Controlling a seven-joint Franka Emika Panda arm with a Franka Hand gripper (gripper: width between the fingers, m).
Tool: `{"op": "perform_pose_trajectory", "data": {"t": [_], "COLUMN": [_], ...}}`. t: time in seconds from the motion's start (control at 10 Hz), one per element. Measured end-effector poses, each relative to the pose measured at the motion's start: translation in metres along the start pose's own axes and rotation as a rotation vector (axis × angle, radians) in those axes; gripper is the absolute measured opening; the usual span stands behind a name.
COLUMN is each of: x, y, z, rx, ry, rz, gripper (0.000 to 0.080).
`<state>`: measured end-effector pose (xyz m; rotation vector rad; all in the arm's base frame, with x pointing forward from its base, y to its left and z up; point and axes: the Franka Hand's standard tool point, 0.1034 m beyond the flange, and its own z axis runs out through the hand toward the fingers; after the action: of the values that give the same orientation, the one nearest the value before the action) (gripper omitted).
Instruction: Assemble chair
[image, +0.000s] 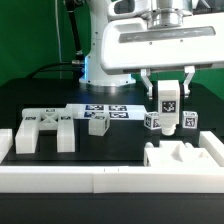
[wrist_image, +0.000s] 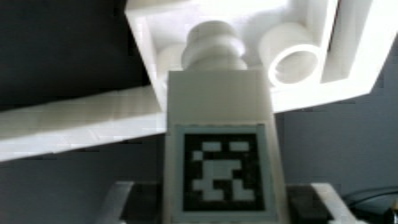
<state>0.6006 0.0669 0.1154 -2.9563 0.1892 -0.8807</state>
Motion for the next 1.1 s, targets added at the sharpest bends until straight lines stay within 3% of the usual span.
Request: {"op": "perform_pose_trajectory", "data": {"t": [0.6,0.9,1.1], "x": [0.001,0.018,0.017], "y": [-0.005,-0.032,-0.029], "z": [0.003,0.016,0.016], "rx": [0.005,0.029,0.024], "ry": [-0.004,0.019,0.042], "rz": [-0.053,-0.159,-0.157], "gripper": [0.0289,0.0289,0.0289]}}
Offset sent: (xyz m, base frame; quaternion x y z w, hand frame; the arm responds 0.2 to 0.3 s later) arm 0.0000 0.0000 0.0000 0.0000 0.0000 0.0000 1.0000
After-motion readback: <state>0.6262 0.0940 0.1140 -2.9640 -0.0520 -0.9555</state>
